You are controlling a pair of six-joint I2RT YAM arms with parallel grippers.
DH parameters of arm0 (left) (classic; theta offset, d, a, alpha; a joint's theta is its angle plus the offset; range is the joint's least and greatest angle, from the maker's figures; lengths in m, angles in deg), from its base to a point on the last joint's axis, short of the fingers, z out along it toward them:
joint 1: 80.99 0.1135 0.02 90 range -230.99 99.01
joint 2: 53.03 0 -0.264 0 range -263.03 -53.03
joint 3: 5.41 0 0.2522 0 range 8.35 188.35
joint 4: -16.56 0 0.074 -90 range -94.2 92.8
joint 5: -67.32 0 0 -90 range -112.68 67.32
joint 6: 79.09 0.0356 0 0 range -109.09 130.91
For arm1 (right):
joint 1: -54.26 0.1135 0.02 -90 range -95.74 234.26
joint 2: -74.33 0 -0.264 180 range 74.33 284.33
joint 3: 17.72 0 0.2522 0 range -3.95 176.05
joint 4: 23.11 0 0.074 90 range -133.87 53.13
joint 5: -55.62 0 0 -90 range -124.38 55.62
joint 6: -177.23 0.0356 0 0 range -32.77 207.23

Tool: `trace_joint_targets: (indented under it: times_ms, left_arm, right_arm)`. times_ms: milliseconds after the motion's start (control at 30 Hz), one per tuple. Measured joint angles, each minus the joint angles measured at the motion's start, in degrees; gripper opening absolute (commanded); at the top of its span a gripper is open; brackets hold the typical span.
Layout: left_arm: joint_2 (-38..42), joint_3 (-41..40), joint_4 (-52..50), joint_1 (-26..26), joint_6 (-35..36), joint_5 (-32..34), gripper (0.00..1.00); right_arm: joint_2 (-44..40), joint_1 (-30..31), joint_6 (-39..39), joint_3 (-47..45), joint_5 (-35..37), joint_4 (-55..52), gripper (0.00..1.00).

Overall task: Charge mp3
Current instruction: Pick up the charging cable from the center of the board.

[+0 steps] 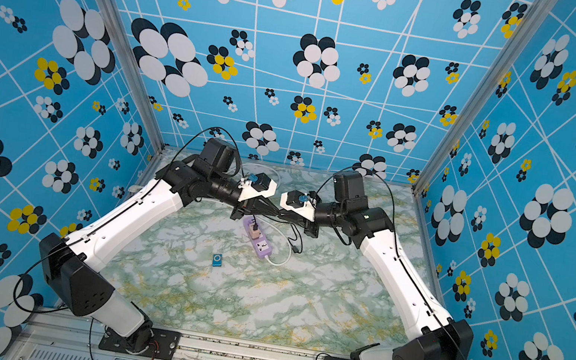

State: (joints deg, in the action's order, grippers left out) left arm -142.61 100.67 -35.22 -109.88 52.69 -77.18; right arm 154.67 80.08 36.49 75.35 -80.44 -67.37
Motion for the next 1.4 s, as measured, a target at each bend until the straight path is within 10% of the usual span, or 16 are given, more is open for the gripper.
trace_joint_targets:
  times_ms: [300,433,700,1133,1400]
  left_arm:
    - [6.8,-16.1,32.0,3.9,-68.0,10.9,0.0]
    - [8.6,-17.4,36.6,1.8,-85.3,15.1,0.0]
    - [9.4,-17.7,44.0,0.9,-99.0,12.8,0.0]
    - [7.4,-17.6,48.0,3.1,-105.3,4.2,0.0]
    - [6.6,-17.6,50.6,3.2,-107.8,2.4,0.0]
  right_arm:
    - [-14.8,-0.6,16.1,-19.8,9.1,26.9,0.54]
    - [-11.7,1.1,20.2,-18.0,9.6,36.5,0.56]
    - [-4.5,1.4,24.5,-15.5,8.8,43.5,0.54]
    - [-3.9,0.0,28.2,-11.8,0.7,44.8,0.13]
    - [-3.9,0.0,24.5,-10.1,4.5,41.0,0.29]
